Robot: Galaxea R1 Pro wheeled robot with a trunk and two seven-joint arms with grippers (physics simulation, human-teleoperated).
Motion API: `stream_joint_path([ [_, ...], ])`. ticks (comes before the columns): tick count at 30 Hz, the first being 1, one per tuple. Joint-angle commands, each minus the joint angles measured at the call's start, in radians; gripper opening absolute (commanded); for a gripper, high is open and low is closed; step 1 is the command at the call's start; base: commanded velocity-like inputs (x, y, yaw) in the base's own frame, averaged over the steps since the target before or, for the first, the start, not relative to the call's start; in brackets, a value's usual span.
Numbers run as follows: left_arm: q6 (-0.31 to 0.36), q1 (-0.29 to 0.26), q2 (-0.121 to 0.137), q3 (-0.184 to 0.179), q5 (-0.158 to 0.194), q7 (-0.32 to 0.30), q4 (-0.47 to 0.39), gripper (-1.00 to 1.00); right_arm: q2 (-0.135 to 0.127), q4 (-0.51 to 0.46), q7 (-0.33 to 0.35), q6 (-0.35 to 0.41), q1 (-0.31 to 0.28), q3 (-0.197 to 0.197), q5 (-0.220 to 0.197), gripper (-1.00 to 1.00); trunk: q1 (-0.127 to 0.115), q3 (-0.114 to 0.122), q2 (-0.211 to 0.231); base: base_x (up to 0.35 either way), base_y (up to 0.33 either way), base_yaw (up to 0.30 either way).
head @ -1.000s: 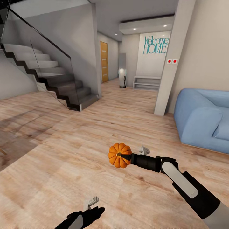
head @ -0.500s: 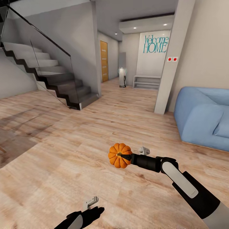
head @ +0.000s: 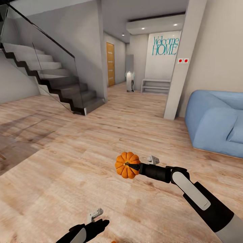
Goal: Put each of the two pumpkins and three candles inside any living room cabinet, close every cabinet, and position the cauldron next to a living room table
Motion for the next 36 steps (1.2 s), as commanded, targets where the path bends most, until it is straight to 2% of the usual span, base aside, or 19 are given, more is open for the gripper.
stream_joint_path([
  [1,0.003,-0.001,0.003,-0.003,0.004,-0.001,0.0,1.0,-0.001,-0.002,-0.011,-0.001,-0.001,0.001,-0.012,-1.0,0.0,-0.005,-0.001,0.0,0.0,0.0],
  [7,0.008,-0.001,0.024,-0.006,0.006,-0.002,0.0,1.0,0.0,-0.001,-0.011,-0.001,-0.001,0.001,-0.012,-1.0,0.003,-0.028,-0.002,0.0,0.0,0.0],
  [14,0.013,-0.001,0.032,-0.012,0.0,-0.007,0.0,1.0,-0.002,-0.001,-0.011,-0.001,-0.001,0.001,-0.012,-1.0,0.006,-0.055,-0.004,0.0,0.0,0.0],
  [17,0.019,-0.008,0.057,-0.013,-0.011,-0.04,-0.009,1.0,-0.003,-0.001,-0.011,-0.001,-0.001,0.001,-0.012,-1.0,0.007,-0.067,-0.005,0.0,0.0,0.0],
  [19,0.074,-0.023,0.095,-0.012,-0.038,-0.067,-0.015,1.0,-0.002,-0.001,-0.011,-0.001,-0.001,0.001,-0.012,-1.0,0.008,-0.074,-0.005,0.0,0.0,0.0],
  [21,0.185,-0.068,0.121,-0.013,-0.056,-0.105,-0.042,1.0,-0.001,-0.001,-0.011,-0.001,-0.001,0.001,-0.012,-1.0,0.009,-0.082,-0.006,0.0,0.0,0.0],
  [25,0.268,-0.117,0.15,-0.012,-0.095,-0.13,-0.09,1.0,-0.001,-0.002,-0.011,-0.001,-0.001,0.001,-0.012,-1.0,0.011,-0.098,-0.006,0.0,0.0,0.0],
  [28,0.282,-0.126,0.148,-0.014,-0.111,-0.133,-0.115,1.0,-0.001,-0.001,-0.011,-0.001,-0.001,0.001,-0.011,-1.0,0.012,-0.109,-0.007,0.0,0.0,0.0],
  [30,0.286,-0.128,0.131,-0.019,-0.127,-0.134,-0.121,1.0,0.0,-0.001,-0.011,-0.001,-0.001,0.001,-0.01,-1.0,0.013,-0.117,-0.008,0.0,0.0,0.0],
  [36,0.293,-0.129,0.084,-0.029,-0.233,-0.145,-0.122,1.0,0.001,-0.001,-0.011,-0.001,-0.001,0.001,-0.01,-1.0,0.016,-0.14,-0.009,0.0,0.0,0.0],
])
